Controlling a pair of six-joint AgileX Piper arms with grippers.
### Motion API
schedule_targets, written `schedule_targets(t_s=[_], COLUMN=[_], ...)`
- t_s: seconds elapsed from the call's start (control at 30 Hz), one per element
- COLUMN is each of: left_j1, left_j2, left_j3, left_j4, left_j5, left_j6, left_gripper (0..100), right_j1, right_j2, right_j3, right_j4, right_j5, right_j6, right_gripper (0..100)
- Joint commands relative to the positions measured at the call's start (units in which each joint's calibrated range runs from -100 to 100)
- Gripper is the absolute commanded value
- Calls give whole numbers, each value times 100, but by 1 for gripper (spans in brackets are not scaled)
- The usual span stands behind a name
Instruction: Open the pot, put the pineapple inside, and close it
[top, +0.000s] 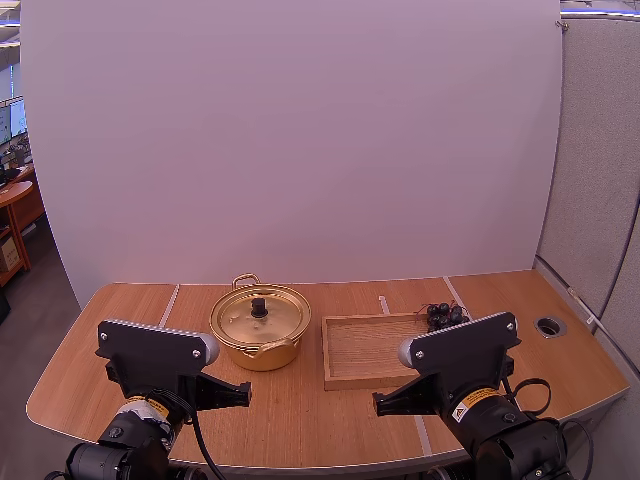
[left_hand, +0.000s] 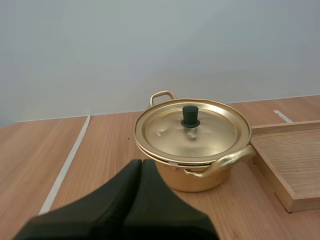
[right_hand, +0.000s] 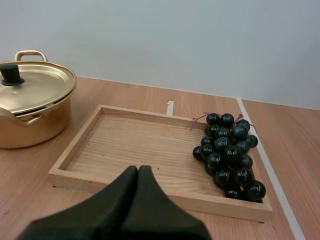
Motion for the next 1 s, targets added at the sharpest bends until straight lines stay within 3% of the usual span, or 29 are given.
schedule_targets(t_s=[0.0, 0.97], left_j1=[-1, -1], left_j2=[-21, -21], left_j3=[13, 13], left_j4=[82, 94], left_j5=[-32, -130], left_j6=[-72, -61], left_gripper=[0, 0], right_j1=[-18, -18], right_j2=[-35, -35], right_j3=[0, 0], right_j4=[-18, -20], right_j5=[9, -24], right_j6=[21, 21], right_gripper=[0, 0])
